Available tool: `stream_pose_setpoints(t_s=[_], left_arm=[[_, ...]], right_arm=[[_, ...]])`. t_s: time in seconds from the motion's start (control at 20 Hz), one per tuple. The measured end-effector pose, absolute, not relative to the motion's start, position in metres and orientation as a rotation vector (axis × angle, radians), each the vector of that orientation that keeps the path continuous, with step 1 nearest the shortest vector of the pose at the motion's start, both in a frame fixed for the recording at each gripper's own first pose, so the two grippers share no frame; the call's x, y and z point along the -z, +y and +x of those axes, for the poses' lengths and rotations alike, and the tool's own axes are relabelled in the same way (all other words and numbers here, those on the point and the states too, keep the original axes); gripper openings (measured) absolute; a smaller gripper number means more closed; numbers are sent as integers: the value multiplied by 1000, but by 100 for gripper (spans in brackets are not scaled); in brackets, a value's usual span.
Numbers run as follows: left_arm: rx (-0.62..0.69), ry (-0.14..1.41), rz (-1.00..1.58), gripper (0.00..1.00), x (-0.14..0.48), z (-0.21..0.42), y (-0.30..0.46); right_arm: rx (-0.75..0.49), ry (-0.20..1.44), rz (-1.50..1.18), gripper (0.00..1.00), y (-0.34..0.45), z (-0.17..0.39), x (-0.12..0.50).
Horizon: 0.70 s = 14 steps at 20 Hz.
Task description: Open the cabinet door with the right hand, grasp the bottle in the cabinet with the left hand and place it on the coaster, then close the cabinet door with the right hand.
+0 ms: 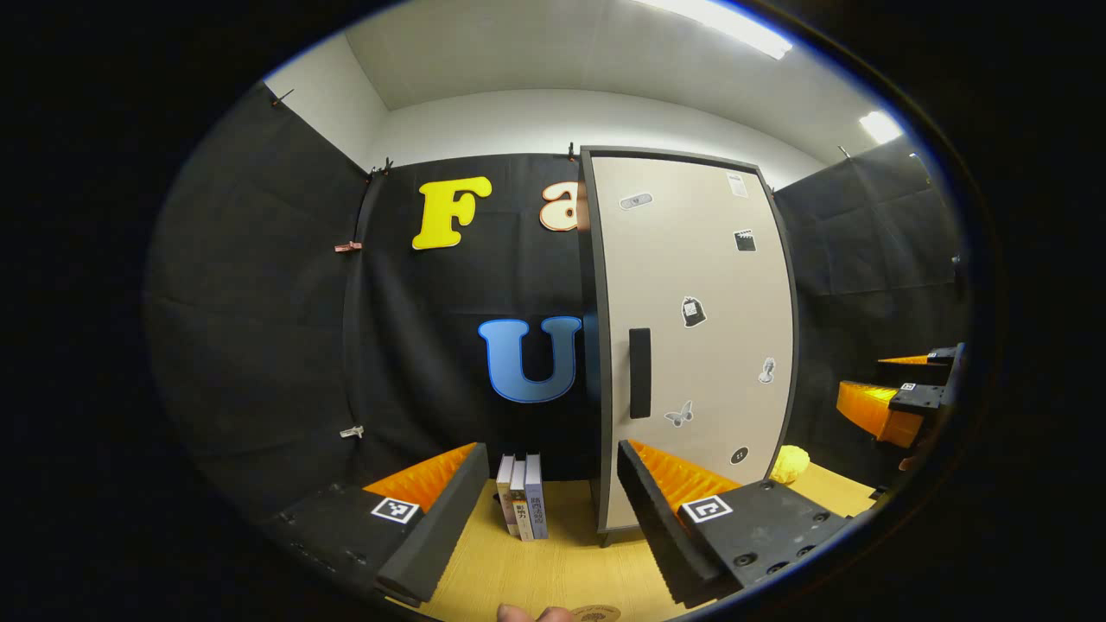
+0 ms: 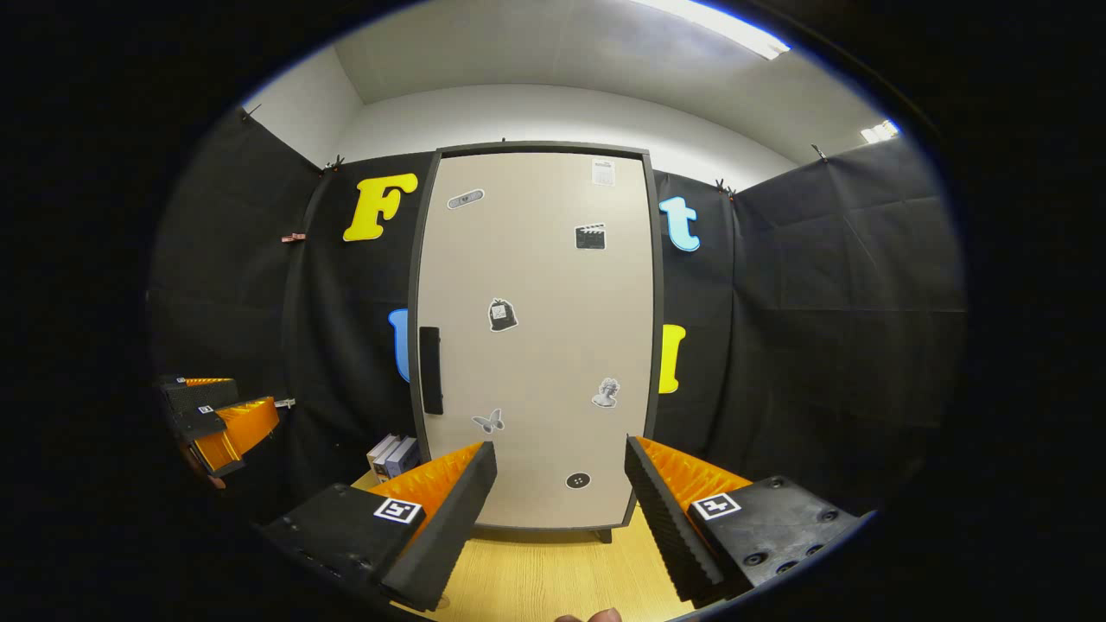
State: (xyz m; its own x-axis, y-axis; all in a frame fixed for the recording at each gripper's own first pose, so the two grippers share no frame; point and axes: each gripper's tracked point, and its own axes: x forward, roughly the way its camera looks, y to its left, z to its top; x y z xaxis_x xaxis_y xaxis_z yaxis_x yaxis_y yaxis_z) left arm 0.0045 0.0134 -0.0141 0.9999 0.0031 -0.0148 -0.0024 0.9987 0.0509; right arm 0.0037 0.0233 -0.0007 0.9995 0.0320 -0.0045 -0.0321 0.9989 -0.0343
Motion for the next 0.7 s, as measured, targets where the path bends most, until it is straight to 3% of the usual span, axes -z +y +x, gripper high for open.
stream_pose_setpoints(t_s=[0.7], left_arm=[[-28,49,35,94,46,7,56]], right_arm=[[-172,-35,77,97,151,129,-6]])
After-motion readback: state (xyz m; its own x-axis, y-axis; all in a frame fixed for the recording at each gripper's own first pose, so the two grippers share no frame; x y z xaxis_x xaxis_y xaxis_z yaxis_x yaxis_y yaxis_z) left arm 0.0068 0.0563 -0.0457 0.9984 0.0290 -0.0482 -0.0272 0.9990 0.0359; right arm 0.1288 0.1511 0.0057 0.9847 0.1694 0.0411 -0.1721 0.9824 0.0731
